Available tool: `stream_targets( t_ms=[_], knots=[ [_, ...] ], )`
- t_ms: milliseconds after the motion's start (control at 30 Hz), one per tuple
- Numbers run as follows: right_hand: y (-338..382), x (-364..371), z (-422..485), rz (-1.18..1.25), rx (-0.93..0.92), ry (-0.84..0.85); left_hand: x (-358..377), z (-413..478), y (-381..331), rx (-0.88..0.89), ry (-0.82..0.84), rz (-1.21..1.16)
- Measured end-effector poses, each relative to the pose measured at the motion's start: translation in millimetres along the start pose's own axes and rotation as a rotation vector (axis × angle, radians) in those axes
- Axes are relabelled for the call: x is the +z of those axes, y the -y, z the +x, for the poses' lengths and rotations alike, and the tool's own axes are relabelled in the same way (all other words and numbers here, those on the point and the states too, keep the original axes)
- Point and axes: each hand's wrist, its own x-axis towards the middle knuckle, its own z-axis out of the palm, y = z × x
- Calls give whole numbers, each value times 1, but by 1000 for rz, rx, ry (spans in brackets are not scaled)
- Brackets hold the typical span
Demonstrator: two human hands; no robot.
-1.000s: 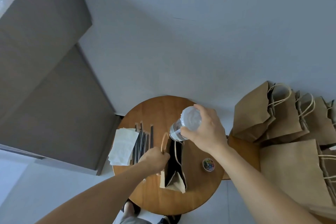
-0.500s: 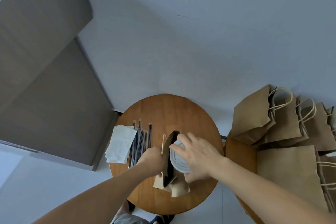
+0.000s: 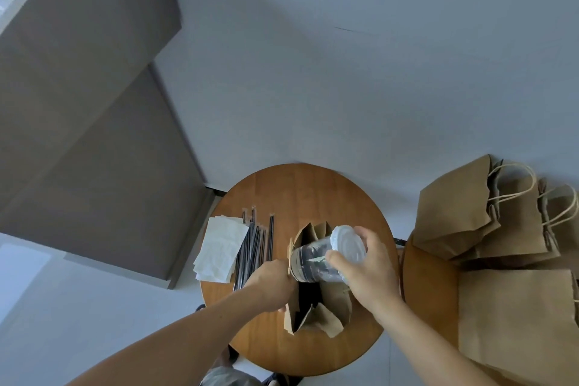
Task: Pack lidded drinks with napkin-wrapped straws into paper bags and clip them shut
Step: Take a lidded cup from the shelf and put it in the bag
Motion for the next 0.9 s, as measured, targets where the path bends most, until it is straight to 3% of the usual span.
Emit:
stream_targets(
  t_ms=[133, 367, 600, 900],
  knots=[
    [-4, 1, -4, -129, 25, 67, -3, 4, 4, -54, -1, -95],
    [-24, 23, -14, -816, -415, 305, 0, 4, 1, -12, -94, -46],
    [-33, 57, 26, -809, -129, 454, 9, -1, 5, 13, -151, 71],
    [-65, 114, 47, -941, -112, 546, 8, 5, 14, -39, -172, 10]
  ],
)
